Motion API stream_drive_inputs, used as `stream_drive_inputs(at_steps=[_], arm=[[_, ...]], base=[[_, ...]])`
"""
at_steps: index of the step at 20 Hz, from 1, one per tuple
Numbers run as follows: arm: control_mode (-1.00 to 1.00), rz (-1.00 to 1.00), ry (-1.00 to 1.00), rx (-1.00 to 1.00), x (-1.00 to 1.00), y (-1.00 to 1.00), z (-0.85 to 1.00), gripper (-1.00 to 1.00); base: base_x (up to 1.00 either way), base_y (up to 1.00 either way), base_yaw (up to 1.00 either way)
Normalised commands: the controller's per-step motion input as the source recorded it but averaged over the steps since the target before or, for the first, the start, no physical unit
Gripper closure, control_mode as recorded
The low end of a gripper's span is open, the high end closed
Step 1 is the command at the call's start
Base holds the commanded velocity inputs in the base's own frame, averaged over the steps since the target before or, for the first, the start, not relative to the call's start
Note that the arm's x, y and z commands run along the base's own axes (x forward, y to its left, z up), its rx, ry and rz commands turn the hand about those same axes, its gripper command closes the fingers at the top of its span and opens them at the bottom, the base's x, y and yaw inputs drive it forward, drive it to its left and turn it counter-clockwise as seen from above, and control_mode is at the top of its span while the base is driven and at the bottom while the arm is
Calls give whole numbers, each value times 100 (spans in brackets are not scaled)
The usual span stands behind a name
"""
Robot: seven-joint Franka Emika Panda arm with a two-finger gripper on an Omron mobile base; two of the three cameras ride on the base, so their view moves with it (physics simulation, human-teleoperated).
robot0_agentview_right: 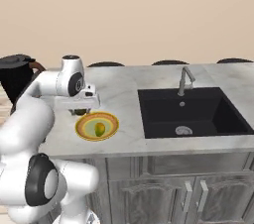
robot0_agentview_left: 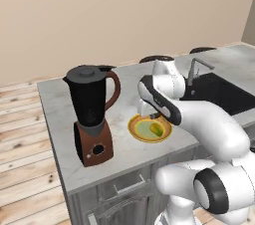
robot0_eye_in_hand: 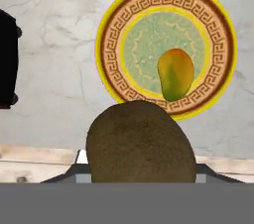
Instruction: Pick the mango and kiwi from the fridge and place them on the plate next to the blender to make a fruit smoothie.
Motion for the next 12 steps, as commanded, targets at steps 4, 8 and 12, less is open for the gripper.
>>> stream_drive_inputs(at_steps=[4,8,12], arm=[[-100,6,14,-5,82,3,-79,100],[-100,0,0,-1,55,0,-72,100],[-100,0,-7,0,38,0,-72,100]], base=[[0,0,0],[0,0,0],[0,0,0]])
